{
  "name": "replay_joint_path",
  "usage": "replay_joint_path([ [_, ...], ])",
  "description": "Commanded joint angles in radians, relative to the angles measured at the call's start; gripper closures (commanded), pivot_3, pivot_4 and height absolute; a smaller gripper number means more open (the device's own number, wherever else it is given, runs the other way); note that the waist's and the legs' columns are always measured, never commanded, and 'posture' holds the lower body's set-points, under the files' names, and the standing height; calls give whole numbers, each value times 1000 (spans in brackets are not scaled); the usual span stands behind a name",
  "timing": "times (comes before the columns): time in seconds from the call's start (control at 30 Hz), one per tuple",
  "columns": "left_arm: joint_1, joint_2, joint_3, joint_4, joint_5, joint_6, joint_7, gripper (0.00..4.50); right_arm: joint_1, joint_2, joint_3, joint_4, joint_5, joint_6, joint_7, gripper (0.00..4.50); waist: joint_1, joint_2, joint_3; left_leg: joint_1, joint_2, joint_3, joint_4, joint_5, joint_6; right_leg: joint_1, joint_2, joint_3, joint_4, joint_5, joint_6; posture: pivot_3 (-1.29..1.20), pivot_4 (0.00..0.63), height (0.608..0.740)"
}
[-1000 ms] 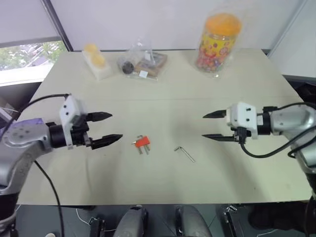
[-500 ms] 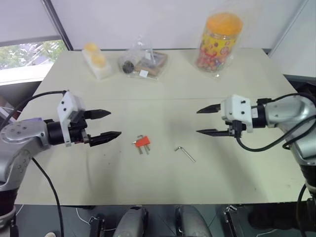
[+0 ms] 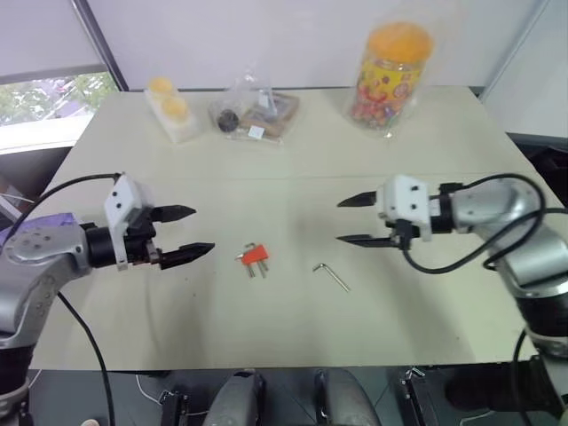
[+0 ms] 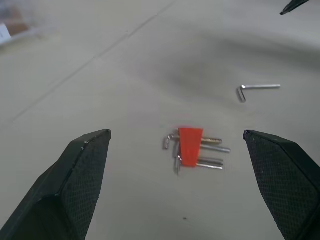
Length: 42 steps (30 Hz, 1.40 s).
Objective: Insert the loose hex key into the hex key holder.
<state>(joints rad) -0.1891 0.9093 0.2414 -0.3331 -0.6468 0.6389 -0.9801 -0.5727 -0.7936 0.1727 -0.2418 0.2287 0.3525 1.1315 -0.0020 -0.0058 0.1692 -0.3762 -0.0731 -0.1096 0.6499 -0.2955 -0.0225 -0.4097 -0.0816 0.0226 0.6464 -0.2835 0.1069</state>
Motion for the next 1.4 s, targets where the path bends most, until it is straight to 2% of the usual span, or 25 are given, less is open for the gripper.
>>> replay_joint_path([
  [0.03, 0, -6, 17, -13, 12, -22, 17, 75, -22, 83, 78, 78, -108, -75, -88, 1549, -7, 0, 0, 0, 0, 0, 0, 0, -1, 0, 0, 0, 0, 0, 0, 0, 150, 740],
  [0.27, 27, -4, 30, -31, 35, -32, 33, 75, -11, 299, 196, 317, -270, -193, -270, 1549, -12, 0, 0, -1, 0, 0, 0, 4, -7, -2, 0, 0, 1, 0, 0, 0, 150, 740],
  [0.47, 43, -1, 49, -49, 19, -20, 44, 75, 5, 374, 239, 377, -322, -237, -302, 1549, -13, 0, 0, -1, 0, 0, 0, 5, -8, -4, 1, 0, 3, 0, 0, 0, 150, 740],
  [1.4, 83, 4, 82, -76, 13, -16, 60, 75, 18, 537, 329, 397, -358, -192, -269, 1549, -19, 0, 0, 0, 0, 0, -1, 5, -9, -3, 2, 0, 4, 0, 0, 0, 150, 740],
])
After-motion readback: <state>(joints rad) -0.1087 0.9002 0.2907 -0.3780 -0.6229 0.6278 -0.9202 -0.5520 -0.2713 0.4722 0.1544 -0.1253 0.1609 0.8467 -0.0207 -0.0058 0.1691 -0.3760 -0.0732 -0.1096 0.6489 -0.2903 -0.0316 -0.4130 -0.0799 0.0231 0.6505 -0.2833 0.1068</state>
